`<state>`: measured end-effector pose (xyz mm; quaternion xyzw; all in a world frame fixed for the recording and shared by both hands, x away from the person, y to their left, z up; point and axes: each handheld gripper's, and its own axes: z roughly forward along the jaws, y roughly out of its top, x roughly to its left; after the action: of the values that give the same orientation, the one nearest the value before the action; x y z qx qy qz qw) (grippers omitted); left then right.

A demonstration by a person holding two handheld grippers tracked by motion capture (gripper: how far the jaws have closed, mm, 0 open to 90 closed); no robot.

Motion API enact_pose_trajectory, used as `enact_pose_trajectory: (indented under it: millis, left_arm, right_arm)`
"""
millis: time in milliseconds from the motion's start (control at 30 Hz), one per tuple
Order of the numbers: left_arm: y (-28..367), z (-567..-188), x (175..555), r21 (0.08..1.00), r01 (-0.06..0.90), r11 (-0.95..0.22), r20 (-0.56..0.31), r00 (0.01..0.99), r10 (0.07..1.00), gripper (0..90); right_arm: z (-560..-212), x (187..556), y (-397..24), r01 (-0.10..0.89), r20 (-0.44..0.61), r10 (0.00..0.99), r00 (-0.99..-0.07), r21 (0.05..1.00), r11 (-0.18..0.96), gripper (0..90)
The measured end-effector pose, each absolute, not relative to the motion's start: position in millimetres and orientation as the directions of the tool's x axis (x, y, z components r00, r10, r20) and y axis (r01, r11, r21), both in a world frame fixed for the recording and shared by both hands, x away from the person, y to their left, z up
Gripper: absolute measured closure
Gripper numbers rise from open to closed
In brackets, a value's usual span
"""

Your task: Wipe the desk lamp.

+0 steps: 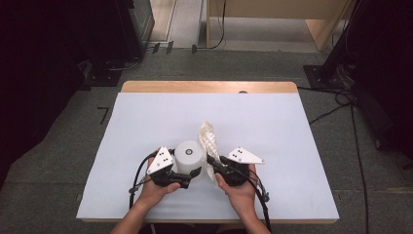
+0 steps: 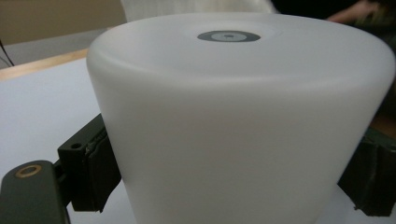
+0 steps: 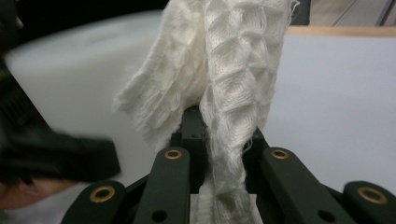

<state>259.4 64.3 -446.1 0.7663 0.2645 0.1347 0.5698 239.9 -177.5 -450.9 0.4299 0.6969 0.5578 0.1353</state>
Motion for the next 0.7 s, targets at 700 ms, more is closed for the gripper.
enact_pose_trajectory:
  millis: [700]
  left_arm:
    - [67.4,-473.9,270.4,0.923,0.224,-0.314,0.058,0.724,0.688,8.8]
  right_arm:
    - [-448.4,245.2,-198.5,0.428,0.267,0.804,-0.531,0.903,-0.018,78.7]
